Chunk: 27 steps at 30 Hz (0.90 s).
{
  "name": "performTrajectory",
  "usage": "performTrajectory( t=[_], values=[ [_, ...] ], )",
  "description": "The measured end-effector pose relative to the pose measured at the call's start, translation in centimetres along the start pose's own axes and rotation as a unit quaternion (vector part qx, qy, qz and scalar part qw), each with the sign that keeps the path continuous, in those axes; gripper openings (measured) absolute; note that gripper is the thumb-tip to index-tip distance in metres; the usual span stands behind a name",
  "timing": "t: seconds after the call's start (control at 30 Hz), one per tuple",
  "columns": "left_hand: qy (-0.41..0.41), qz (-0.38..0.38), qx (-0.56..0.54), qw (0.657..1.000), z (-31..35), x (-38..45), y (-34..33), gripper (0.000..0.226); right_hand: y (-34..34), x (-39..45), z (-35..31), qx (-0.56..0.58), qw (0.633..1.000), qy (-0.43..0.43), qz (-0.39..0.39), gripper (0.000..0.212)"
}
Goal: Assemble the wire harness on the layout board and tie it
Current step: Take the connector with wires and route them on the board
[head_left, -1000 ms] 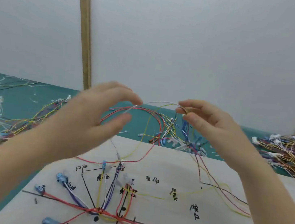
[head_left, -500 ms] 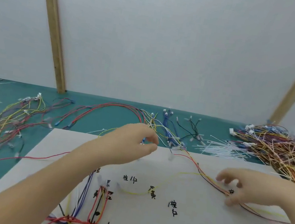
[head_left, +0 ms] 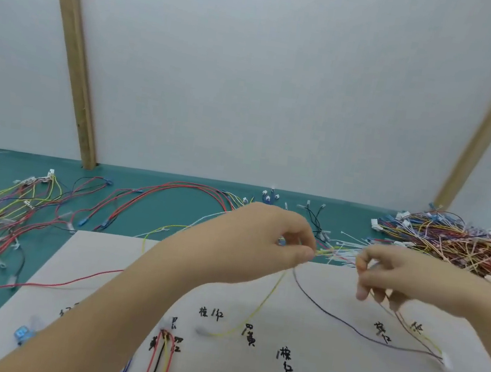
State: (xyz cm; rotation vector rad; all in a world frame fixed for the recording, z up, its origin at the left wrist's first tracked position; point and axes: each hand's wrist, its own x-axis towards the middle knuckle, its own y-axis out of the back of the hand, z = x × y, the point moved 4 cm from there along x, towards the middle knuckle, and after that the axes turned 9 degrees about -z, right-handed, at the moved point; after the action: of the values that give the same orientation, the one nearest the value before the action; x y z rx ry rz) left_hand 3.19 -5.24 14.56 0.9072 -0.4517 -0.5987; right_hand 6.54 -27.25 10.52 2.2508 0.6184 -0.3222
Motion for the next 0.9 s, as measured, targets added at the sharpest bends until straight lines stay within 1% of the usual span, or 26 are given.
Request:
performTrajectory(
  t=[0.07, 0.1, 0.13, 0.17, 0.23, 0.27, 0.3, 0.33, 0.37, 0.4, 0.43, 0.47, 0.5, 0.53, 0.6, 0.67, 0.77, 0.8, 0.83, 0.9],
  values=[
    [-0.021, -0.018, 0.013, 1.000, 1.1, -0.1, -0.5, 0.013, 0.7, -1.0, -3.1, 0.071, 0.994, 0.077, 0.016, 0.008],
    [-0.018, -0.029, 0.018, 0.999, 1.4, -0.1, -0.8, 0.016, 0.9, -1.3, -4.7, 0.127, 0.984, 0.125, 0.027, 0.009],
    [-0.007, -0.040, 0.021, 0.999, 1.4, 0.0, -1.1, 0.020, 1.1, -1.6, -6.2, 0.192, 0.964, 0.178, 0.040, 0.008],
    [0.012, -0.055, 0.019, 0.998, 1.4, 0.0, -1.5, 0.027, 1.3, -1.8, -7.7, 0.259, 0.937, 0.229, 0.058, 0.008],
    [0.061, -0.094, -0.019, 0.994, 1.0, -0.1, -2.7, 0.041, 1.5, -1.6, -9.8, 0.380, 0.867, 0.307, 0.098, 0.003],
    [0.083, -0.103, -0.045, 0.990, 0.8, -0.2, -3.2, 0.050, 1.5, -1.3, -10.4, 0.438, 0.828, 0.332, 0.115, 0.008],
    [0.097, -0.095, -0.063, 0.989, 0.7, -0.2, -3.7, 0.057, 1.4, -1.0, -11.0, 0.496, 0.786, 0.349, 0.121, 0.014],
    [0.102, -0.065, -0.073, 0.990, 0.7, -0.1, -3.9, 0.062, 1.3, -0.7, -11.4, 0.549, 0.745, 0.360, 0.121, 0.017],
    [0.103, -0.015, -0.076, 0.992, 0.5, 0.2, -3.9, 0.061, 1.1, -0.4, -11.7, 0.593, 0.708, 0.367, 0.115, 0.018],
    [0.098, 0.049, -0.078, 0.991, 0.4, 0.4, -3.6, 0.054, 0.8, -0.2, -12.0, 0.621, 0.681, 0.373, 0.108, 0.019],
    [0.087, 0.114, -0.084, 0.986, 0.3, 0.5, -3.1, 0.042, 0.6, 0.0, -12.3, 0.634, 0.665, 0.380, 0.101, 0.019],
    [0.073, 0.166, -0.092, 0.979, 0.2, 0.7, -2.4, 0.028, 0.5, 0.1, -12.5, 0.636, 0.660, 0.388, 0.099, 0.018],
    [0.063, 0.198, -0.103, 0.973, -0.1, 0.8, -1.8, 0.018, 0.3, 0.2, -12.7, 0.629, 0.662, 0.396, 0.100, 0.016],
    [0.056, 0.214, -0.124, 0.967, -0.5, 0.9, -1.1, 0.013, 0.3, 0.3, -12.8, 0.615, 0.670, 0.402, 0.109, 0.013],
    [0.046, 0.224, -0.201, 0.953, -1.3, 0.8, 0.4, 0.017, 0.7, 0.3, -12.7, 0.577, 0.691, 0.408, 0.151, 0.010],
    [0.038, 0.231, -0.282, 0.930, -2.2, 0.4, 2.0, 0.022, 1.3, 0.2, -12.3, 0.550, 0.705, 0.406, 0.191, 0.011],
    [0.032, 0.248, -0.335, 0.908, -3.7, 0.0, 3.9, 0.013, 2.1, 0.6, -11.2, 0.540, 0.720, 0.381, 0.211, 0.015],
    [0.028, 0.257, -0.344, 0.903, -4.1, -0.2, 4.4, 0.011, 2.2, 1.0, -10.7, 0.531, 0.736, 0.363, 0.212, 0.016],
    [0.025, 0.263, -0.354, 0.897, -4.6, -0.3, 4.8, 0.010, 2.3, 1.4, -10.3, 0.508, 0.761, 0.339, 0.219, 0.017],
    [0.025, 0.262, -0.378, 0.888, -5.5, -0.5, 5.2, 0.010, 2.5, 2.0, -9.4, 0.436, 0.822, 0.286, 0.231, 0.016]
  ],
)
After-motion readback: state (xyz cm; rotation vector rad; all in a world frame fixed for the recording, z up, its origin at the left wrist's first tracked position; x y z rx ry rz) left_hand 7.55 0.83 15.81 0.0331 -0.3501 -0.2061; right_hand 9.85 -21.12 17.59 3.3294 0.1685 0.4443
